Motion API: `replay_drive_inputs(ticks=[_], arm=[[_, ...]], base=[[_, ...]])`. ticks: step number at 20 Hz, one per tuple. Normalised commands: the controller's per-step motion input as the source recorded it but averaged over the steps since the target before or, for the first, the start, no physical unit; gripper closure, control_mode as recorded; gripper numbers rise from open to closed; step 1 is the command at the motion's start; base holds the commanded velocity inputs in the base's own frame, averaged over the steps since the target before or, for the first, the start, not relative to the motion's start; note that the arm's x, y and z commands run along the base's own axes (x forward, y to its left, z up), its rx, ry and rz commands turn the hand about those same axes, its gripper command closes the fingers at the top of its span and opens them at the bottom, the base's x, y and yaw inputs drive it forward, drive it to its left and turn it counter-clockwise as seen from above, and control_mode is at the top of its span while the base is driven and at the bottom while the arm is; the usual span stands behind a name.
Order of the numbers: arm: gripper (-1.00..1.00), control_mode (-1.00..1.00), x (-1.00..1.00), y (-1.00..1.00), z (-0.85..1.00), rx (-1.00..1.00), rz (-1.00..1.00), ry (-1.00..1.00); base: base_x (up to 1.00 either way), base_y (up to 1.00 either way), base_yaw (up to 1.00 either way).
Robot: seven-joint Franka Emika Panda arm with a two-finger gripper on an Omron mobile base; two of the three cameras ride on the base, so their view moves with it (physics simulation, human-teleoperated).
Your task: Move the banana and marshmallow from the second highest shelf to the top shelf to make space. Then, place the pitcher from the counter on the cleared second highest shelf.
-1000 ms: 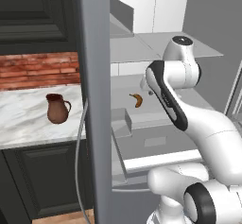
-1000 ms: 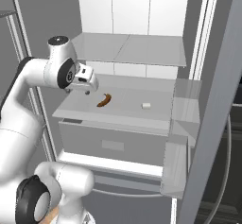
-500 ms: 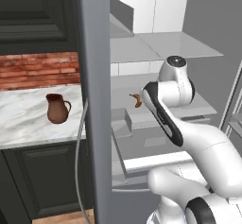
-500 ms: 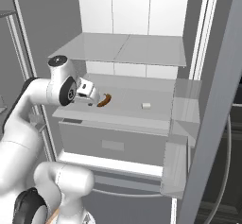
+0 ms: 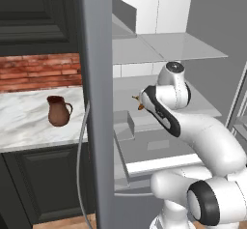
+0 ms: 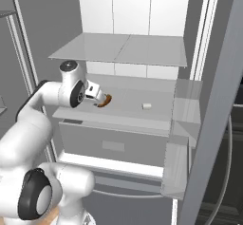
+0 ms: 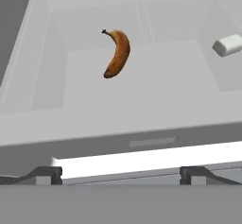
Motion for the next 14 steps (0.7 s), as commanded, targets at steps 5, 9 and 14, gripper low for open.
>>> replay_drive_inputs(ticks=[5, 9, 14], arm=[[-1.0, -1.0, 0.36, 0.0, -0.27, 0.0, 0.0, 0.0], [-1.0, -1.0, 0.39, 0.0, -0.39, 0.0, 0.0, 0.0], [-1.0, -1.0, 0.43, 0.0, -0.48, 0.0, 0.0, 0.0]], base=[[0.0, 0.0, 0.0], [0.0, 0.0, 0.0], [0.0, 0.0, 0.0]])
